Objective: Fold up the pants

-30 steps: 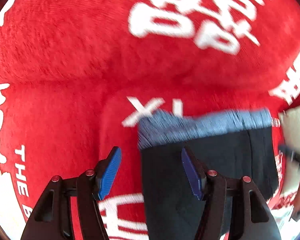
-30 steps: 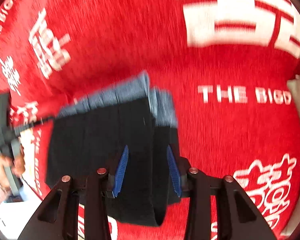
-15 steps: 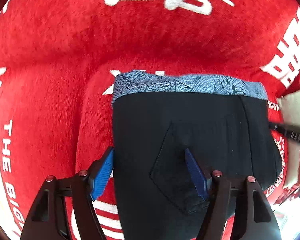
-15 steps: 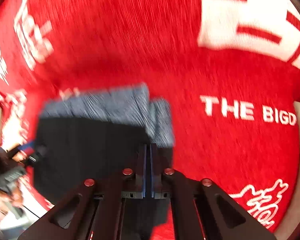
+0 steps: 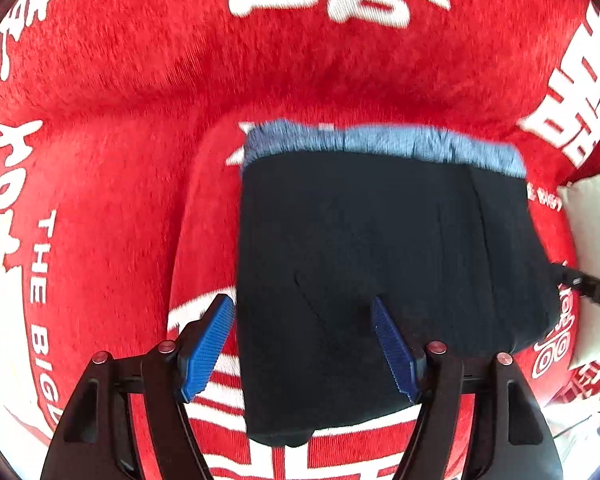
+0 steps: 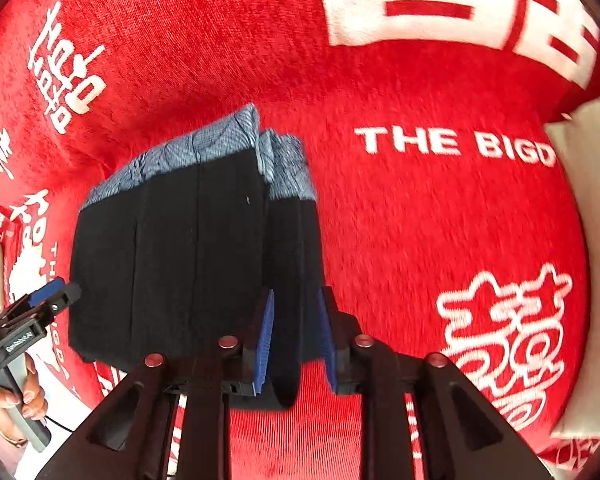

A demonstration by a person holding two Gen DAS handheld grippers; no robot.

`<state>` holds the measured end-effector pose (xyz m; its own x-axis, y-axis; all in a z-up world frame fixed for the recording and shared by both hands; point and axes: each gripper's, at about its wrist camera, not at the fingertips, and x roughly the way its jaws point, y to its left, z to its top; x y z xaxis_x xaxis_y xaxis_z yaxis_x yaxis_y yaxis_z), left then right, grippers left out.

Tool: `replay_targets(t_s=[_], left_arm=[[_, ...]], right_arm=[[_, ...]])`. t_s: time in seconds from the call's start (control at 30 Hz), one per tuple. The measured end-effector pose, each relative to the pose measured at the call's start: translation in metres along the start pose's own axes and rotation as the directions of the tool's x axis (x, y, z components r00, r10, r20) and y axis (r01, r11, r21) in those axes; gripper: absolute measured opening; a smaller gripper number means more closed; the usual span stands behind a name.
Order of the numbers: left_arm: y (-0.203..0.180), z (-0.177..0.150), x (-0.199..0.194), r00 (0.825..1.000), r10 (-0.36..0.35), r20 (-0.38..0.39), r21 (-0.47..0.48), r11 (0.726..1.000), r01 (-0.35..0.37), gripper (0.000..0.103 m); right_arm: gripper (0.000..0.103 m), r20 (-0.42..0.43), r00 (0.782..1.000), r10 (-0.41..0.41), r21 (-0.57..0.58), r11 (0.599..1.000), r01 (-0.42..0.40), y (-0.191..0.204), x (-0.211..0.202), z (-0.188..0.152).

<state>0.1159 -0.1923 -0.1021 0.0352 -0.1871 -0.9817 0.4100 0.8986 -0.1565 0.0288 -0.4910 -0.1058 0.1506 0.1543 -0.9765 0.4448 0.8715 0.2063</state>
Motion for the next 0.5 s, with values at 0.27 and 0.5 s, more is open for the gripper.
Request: replay_targets(t_s=[0.27,0.5], left_arm=[[-0.008,-0.006,0.013,0.999,0.041,0.014,0.006,0.999,-0.041,0.08],[-0.009,-0.009,0.008,0.998,0.051,0.022,0.0,0.999,-0.051,0.081]], right_arm=[[0.025,0.057,0.998,0.004,0.037,0.999,-0.006,-0.007,-0.033,-0.018],[0.038,0.095,0.995,0.006,0.002,1.0,-0.006,0.006,-0.049,-0.025]])
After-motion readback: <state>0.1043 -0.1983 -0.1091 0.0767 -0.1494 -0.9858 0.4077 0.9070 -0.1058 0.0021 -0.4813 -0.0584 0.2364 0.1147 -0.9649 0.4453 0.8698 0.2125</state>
